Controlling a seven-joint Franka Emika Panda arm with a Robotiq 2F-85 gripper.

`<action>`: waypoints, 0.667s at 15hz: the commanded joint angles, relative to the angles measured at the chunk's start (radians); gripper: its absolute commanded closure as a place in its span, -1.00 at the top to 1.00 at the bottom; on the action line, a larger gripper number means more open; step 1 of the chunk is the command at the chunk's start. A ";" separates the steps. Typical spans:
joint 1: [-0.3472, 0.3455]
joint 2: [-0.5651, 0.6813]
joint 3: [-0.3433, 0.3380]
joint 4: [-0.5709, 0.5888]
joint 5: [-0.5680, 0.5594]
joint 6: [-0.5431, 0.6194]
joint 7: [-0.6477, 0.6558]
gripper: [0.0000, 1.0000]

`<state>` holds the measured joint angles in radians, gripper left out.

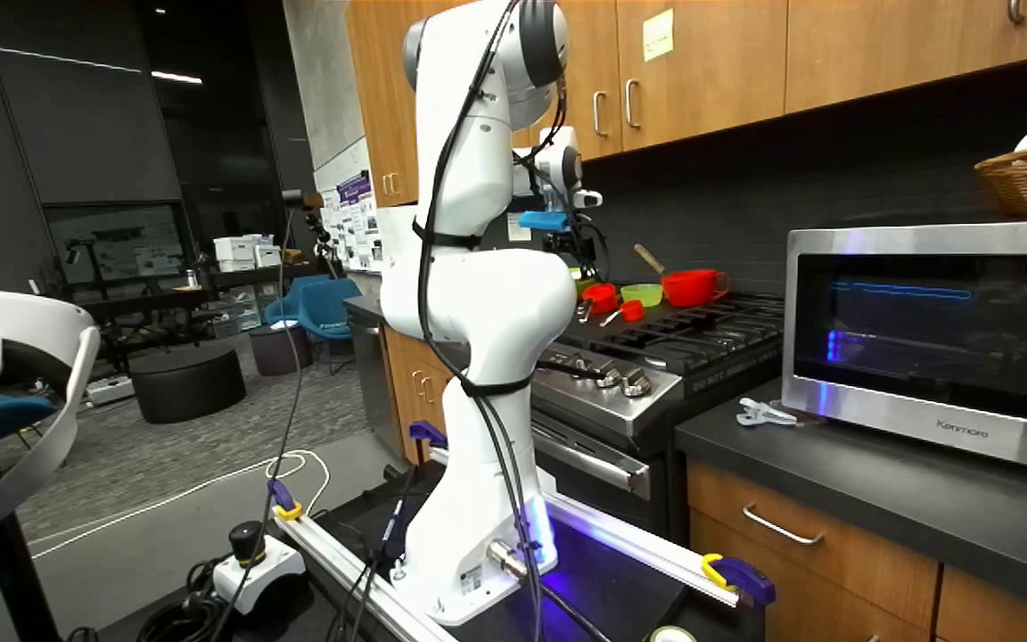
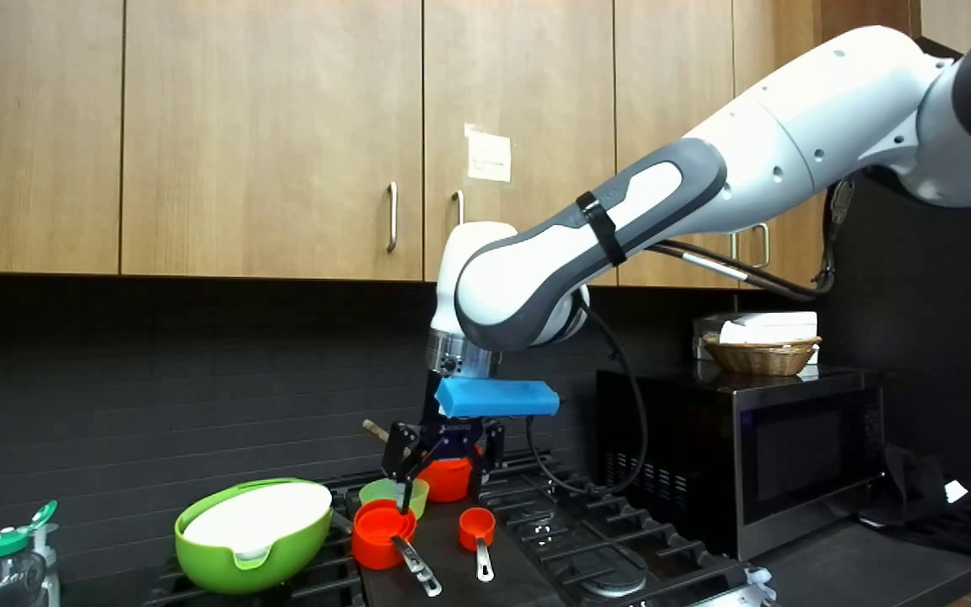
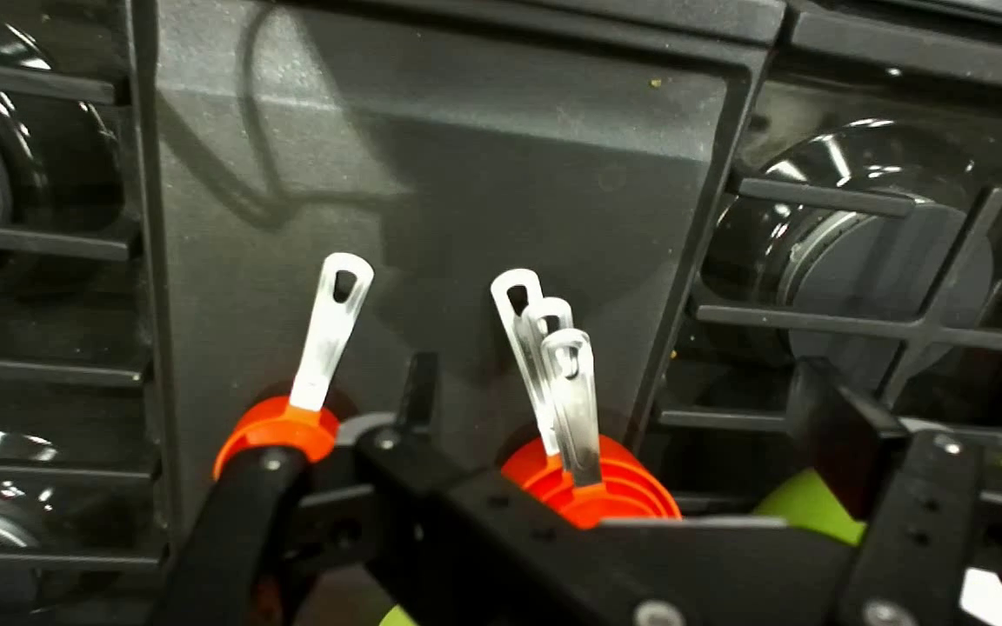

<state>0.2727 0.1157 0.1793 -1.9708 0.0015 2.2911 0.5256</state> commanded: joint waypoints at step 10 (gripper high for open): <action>-0.002 0.071 0.041 0.054 0.121 -0.081 -0.188 1.00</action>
<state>0.2738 0.1730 0.2111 -1.9557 0.0935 2.2505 0.3787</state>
